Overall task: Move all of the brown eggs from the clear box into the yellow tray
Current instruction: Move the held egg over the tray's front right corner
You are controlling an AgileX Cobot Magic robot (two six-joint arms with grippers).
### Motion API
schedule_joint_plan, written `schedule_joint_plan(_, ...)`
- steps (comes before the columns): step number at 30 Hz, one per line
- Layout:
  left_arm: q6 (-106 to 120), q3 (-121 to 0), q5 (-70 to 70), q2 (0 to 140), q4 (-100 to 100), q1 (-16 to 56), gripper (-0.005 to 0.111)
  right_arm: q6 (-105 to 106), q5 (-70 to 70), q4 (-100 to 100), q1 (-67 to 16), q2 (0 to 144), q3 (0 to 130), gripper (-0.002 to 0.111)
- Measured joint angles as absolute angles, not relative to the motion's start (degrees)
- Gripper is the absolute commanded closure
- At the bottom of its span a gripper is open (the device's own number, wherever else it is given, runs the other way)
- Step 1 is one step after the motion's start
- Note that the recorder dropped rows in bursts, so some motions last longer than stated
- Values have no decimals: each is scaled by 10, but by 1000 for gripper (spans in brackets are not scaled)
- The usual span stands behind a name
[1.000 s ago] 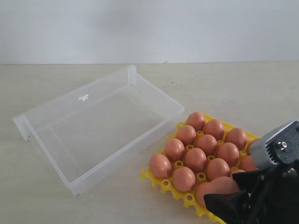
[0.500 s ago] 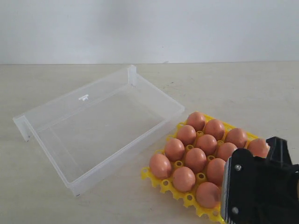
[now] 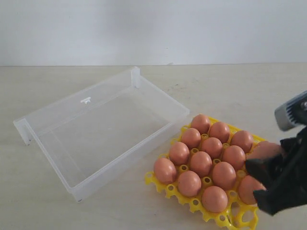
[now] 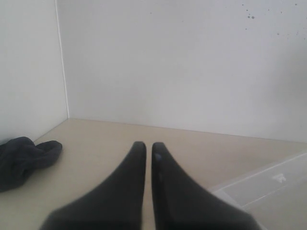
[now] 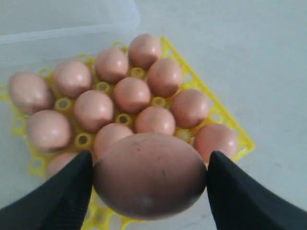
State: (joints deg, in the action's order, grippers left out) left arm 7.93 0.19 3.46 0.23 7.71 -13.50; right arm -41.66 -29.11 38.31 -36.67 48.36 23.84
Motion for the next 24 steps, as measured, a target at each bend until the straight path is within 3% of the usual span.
schedule_joint_plan(5, 79, 2, 35, 2, 77, -135, 103, -275, -208, 237, -367, 484, 210, 109)
schedule_joint_plan(19, 79, 2, 35, 2, 77, -135, 103, -385, -91, 128, -365, 481, 210, 109)
schedule_joint_plan(24, 79, 2, 35, 2, 77, -135, 103, -398, 10, 126, -276, 449, 209, 109)
